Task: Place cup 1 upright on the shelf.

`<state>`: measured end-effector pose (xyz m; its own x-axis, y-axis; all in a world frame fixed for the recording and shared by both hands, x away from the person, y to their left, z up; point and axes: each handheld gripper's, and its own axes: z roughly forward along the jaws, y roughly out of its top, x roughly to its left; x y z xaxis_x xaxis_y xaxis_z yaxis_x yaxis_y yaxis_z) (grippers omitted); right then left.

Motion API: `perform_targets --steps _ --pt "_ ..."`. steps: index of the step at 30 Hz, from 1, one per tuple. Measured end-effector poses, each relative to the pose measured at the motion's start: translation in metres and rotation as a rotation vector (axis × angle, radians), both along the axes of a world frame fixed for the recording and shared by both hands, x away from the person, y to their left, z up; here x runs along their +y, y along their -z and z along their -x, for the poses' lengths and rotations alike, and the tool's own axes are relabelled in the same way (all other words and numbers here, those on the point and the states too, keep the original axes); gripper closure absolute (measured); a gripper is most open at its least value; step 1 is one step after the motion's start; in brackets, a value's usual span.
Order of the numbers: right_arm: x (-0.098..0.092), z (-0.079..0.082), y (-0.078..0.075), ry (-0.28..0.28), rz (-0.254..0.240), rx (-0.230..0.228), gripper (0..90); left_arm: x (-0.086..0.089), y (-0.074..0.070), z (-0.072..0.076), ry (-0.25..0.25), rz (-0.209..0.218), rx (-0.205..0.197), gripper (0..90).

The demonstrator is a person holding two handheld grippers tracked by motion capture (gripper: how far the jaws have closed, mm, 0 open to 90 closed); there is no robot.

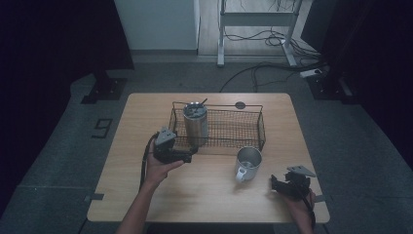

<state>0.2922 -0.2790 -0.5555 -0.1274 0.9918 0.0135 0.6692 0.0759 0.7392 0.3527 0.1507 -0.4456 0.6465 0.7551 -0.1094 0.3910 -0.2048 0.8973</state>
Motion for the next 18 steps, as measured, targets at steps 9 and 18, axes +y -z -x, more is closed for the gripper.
perform_targets --steps 9,18 --pt "0.000 0.000 0.000 0.000 0.000 0.000 13.7 0.003 0.017 0.022 0.008 -0.021 0.007 0.0" --pt "0.000 0.000 0.000 0.000 0.000 0.000 13.7 0.010 0.037 0.043 0.018 -0.034 0.038 0.3"
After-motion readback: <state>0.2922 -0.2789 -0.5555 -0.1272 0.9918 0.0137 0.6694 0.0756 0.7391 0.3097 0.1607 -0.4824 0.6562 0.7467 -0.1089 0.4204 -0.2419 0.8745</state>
